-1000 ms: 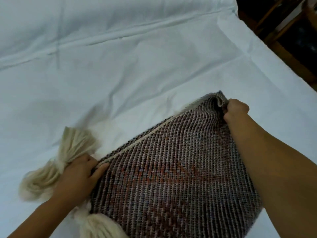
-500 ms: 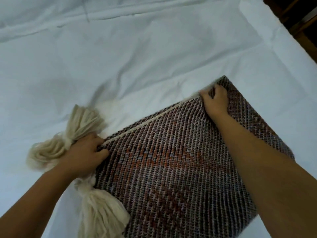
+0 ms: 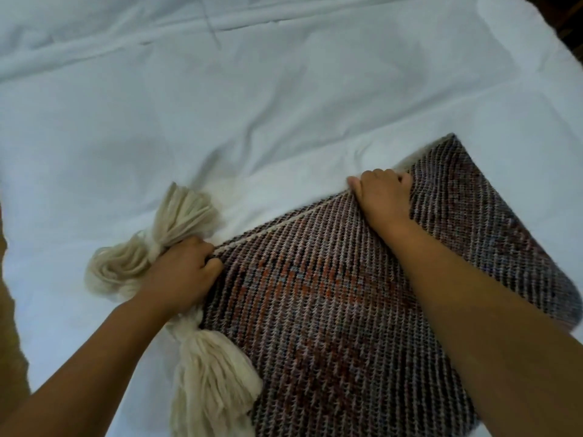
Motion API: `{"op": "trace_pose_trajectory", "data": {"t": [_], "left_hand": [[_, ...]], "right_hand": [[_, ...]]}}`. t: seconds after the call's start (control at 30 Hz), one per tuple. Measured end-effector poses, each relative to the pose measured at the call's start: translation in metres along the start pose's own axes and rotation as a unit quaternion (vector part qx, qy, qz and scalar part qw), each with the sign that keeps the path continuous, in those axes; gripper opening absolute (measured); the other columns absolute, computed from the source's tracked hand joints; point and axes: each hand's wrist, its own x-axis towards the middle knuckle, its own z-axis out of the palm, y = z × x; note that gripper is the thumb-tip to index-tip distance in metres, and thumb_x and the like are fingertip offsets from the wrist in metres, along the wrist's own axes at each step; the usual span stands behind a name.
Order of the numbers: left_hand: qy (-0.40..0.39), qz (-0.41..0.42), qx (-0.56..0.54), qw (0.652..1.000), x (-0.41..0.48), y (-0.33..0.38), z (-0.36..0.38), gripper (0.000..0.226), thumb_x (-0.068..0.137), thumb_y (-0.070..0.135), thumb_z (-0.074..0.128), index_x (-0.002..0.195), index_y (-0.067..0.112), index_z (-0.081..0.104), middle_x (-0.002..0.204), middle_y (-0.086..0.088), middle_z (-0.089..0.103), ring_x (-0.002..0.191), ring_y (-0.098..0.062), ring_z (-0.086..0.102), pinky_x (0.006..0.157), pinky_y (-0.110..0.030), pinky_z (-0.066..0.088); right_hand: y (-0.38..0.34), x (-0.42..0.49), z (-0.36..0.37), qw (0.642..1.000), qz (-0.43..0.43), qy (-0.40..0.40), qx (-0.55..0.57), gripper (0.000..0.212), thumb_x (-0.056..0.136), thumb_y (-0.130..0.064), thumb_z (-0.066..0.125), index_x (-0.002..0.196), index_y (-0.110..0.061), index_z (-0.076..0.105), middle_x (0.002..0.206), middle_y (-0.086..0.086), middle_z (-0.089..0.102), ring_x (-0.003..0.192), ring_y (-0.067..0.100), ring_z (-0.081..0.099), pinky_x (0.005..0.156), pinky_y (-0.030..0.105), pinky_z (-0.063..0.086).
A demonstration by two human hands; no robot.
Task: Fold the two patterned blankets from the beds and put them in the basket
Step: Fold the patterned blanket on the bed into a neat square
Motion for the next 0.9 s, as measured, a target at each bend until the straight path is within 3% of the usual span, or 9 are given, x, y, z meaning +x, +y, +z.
{"op": "trace_pose_trajectory", "data": {"t": [0.17, 0.27, 0.4, 0.53, 0.63, 0.7, 0.8, 0.9], "left_hand": [[-0.013, 0.014, -0.007, 1.0, -0.003, -0.005, -0.003, 0.026, 0.082, 0.033, 0.046, 0.064, 0.014, 0.046, 0.073, -0.003, 0.046, 0.07, -0.026, 0.049, 0.066, -0.036, 0.042], [-0.066, 0.032, -0.01, 0.997, -0.009, -0.01, -0.014, 0.024, 0.062, 0.048, 0.047, 0.068, 0.024, 0.044, 0.076, 0.001, 0.047, 0.072, -0.02, 0.049, 0.064, -0.031, 0.039], [-0.171, 0.04, 0.099, 0.979, -0.015, -0.022, -0.029, 0.051, 0.048, 0.056, 0.06, 0.086, 0.03, 0.038, 0.087, 0.008, 0.043, 0.078, -0.013, 0.046, 0.065, -0.029, 0.039], [-0.221, 0.006, 0.198, 0.955, -0.022, -0.035, -0.043, 0.055, 0.059, 0.043, 0.069, 0.096, 0.032, 0.03, 0.096, 0.007, 0.041, 0.085, -0.017, 0.047, 0.067, -0.029, 0.04], [-0.213, -0.046, 0.16, 0.963, -0.027, -0.051, -0.056, 0.022, 0.075, 0.026, 0.059, 0.085, 0.03, 0.04, 0.098, 0.001, 0.057, 0.083, -0.02, 0.052, 0.069, -0.029, 0.041], [-0.214, -0.078, 0.121, 0.966, -0.031, -0.06, -0.062, 0.012, 0.078, 0.015, 0.052, 0.071, 0.025, 0.05, 0.085, -0.002, 0.062, 0.074, -0.018, 0.055, 0.064, -0.027, 0.044], [-0.249, -0.137, 0.072, 0.956, -0.035, -0.067, -0.067, 0.013, 0.078, 0.006, 0.051, 0.069, 0.009, 0.061, 0.077, -0.006, 0.061, 0.068, -0.018, 0.05, 0.055, -0.018, 0.036], [-0.218, -0.188, 0.014, 0.957, -0.032, -0.071, -0.064, 0.016, 0.08, 0.008, 0.056, 0.064, 0.008, 0.056, 0.07, -0.004, 0.054, 0.065, -0.018, 0.049, 0.057, -0.019, 0.038]], "right_hand": [[-0.044, -0.013, -0.007, 0.995, 0.08, 0.025, 0.054, 0.033, 0.094, -0.028, 0.033, 0.11, -0.007, 0.053, 0.118, 0.017, 0.054, 0.115, 0.032, 0.044, 0.105, 0.053, 0.024], [-0.094, -0.051, -0.013, 0.982, 0.038, 0.026, 0.181, 0.043, 0.093, -0.035, 0.028, 0.123, -0.01, 0.047, 0.135, 0.017, 0.045, 0.131, 0.032, 0.034, 0.112, 0.053, 0.017], [-0.15, -0.101, -0.014, 0.972, 0.016, -0.002, 0.234, 0.045, 0.097, -0.034, 0.033, 0.135, -0.012, 0.04, 0.146, 0.013, 0.037, 0.139, 0.029, 0.024, 0.115, 0.046, 0.006], [-0.169, -0.107, -0.02, 0.973, 0.023, -0.028, 0.229, 0.049, 0.098, -0.036, 0.029, 0.141, -0.013, 0.032, 0.152, 0.011, 0.027, 0.143, 0.027, 0.014, 0.115, 0.045, -0.001], [-0.185, -0.111, -0.027, 0.971, 0.015, -0.052, 0.232, 0.049, 0.099, -0.038, 0.025, 0.142, -0.014, 0.03, 0.153, 0.009, 0.024, 0.144, 0.025, 0.01, 0.115, 0.046, -0.005], [-0.198, -0.117, -0.033, 0.967, -0.003, -0.058, 0.249, 0.048, 0.099, -0.038, 0.025, 0.139, -0.014, 0.034, 0.152, 0.008, 0.027, 0.144, 0.024, 0.011, 0.115, 0.046, -0.005], [-0.214, -0.128, -0.039, 0.957, -0.082, -0.057, 0.273, 0.044, 0.098, -0.041, 0.03, 0.127, -0.014, 0.051, 0.146, 0.008, 0.039, 0.14, 0.023, 0.021, 0.114, 0.046, -0.002], [-0.217, -0.136, -0.041, 0.953, -0.189, -0.066, 0.229, 0.042, 0.094, -0.046, 0.04, 0.112, -0.013, 0.059, 0.129, 0.007, 0.053, 0.129, 0.023, 0.037, 0.112, 0.044, 0.006]]}}
